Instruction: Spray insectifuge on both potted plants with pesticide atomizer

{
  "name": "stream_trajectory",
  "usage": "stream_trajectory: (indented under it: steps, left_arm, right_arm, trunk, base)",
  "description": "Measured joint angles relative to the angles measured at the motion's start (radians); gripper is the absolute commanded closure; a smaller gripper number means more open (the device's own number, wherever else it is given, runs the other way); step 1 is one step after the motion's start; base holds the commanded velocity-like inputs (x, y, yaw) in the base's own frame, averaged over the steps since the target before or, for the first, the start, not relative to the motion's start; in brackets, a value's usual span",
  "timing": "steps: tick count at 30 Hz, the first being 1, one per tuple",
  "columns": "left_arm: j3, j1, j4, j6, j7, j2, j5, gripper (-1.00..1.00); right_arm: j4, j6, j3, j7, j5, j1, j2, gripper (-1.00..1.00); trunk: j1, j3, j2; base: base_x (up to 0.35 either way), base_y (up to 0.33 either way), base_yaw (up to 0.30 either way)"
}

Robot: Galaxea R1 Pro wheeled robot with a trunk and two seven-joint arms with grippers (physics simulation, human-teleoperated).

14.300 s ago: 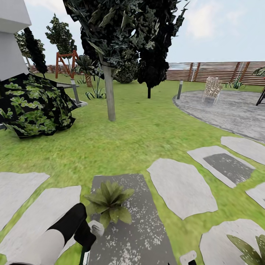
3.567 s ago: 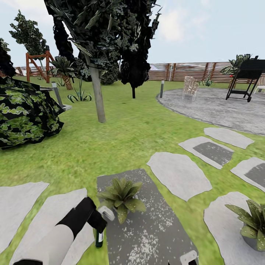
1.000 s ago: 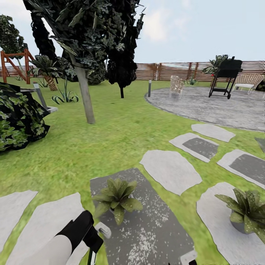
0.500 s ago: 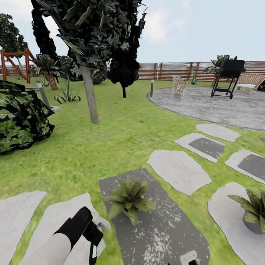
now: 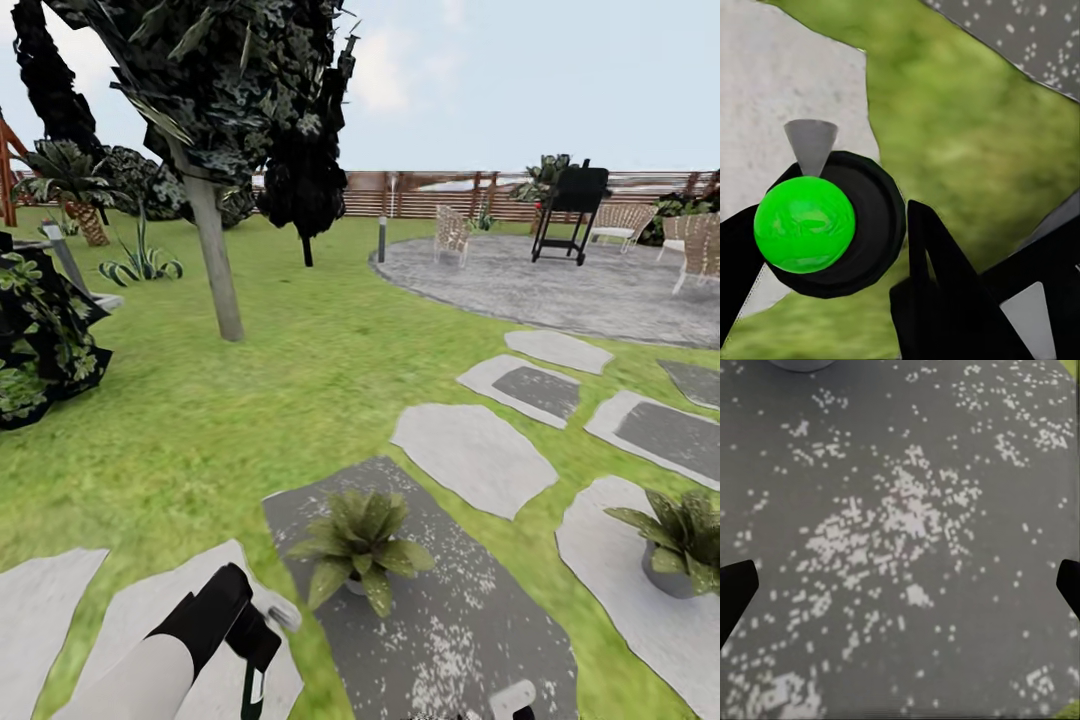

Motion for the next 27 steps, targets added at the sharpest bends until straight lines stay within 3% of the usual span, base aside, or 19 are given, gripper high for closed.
stream_trajectory:
  steps: [8,20,27]
  left_arm:
    - [0.001,0.000,0.004,-0.001,0.000,0.001,-0.004,1.00]
    - [0.002,0.000,0.004,0.000,0.000,0.002,-0.004,1.00]
    - [0.001,0.000,0.004,0.000,0.000,0.002,-0.004,1.00]
  right_arm:
    - [0.000,0.000,0.000,-0.001,0.000,0.000,0.000,-1.00]
    - [0.000,0.000,0.000,-0.001,0.000,0.000,0.000,-1.00]
    - [0.000,0.000,0.000,0.000,0.000,0.000,0.000,-1.00]
  trunk:
    - [0.000,0.000,0.000]
    - [0.000,0.000,0.000]
    - [0.000,0.000,0.000]
  base:
    - [0.000,0.010,-0.064]
    - [-0.015,0.005,-0.291]
    - [-0.204,0.199,-0.300]
